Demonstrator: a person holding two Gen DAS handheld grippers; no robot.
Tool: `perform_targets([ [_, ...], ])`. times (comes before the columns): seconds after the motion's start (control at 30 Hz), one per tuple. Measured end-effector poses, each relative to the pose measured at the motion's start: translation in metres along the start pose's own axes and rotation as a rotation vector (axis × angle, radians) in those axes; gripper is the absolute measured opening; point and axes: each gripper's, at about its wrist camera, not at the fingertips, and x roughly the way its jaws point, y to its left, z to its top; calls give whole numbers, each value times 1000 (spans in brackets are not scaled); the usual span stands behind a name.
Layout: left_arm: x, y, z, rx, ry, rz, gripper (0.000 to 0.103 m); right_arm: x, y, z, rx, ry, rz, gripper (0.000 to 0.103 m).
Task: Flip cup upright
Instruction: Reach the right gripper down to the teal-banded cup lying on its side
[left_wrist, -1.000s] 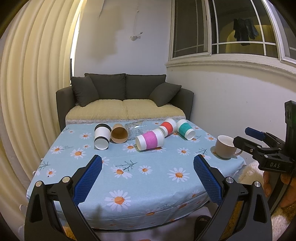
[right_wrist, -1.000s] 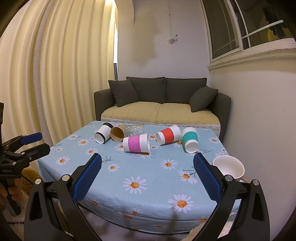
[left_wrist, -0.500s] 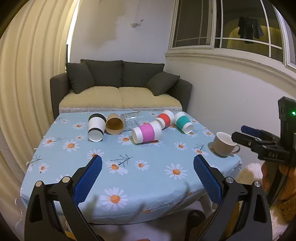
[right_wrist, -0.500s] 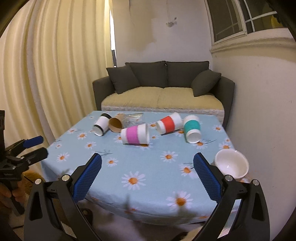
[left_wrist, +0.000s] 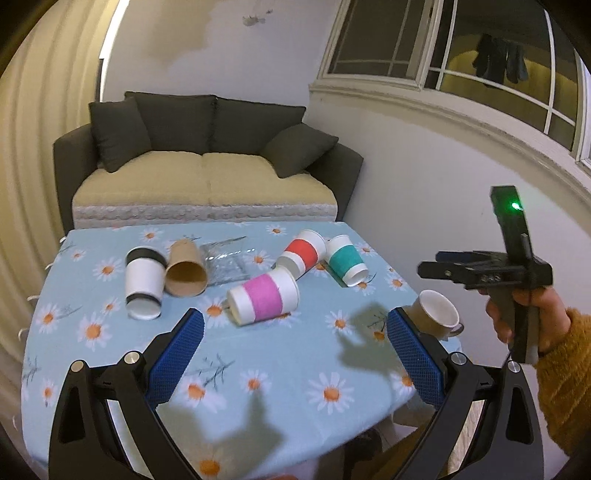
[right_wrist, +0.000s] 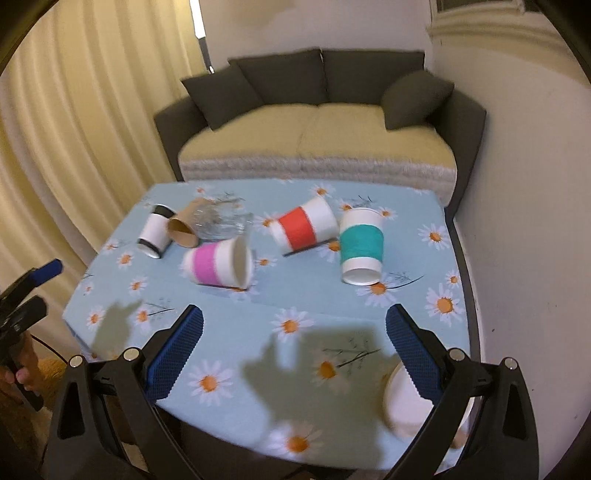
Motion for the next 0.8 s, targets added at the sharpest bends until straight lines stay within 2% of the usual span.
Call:
perform_targets([
  [0.2, 50, -10, 21, 21, 68, -58, 97, 62, -41, 40, 67, 143, 22, 98],
  [0.33, 83, -15, 24, 37, 122, -71, 97, 109, -63, 65, 92, 267, 17, 91],
  [0.53, 116, -10, 12, 18, 180, -97, 97, 167, -79, 87, 82, 447, 7, 90],
  [0.7, 135, -6, 1, 8, 229, -113, 97, 197, -83, 96, 47, 539, -22, 88],
  [0.8, 138, -4, -3, 17, 232, -114, 97, 211, -83, 100, 24, 588, -42, 80],
])
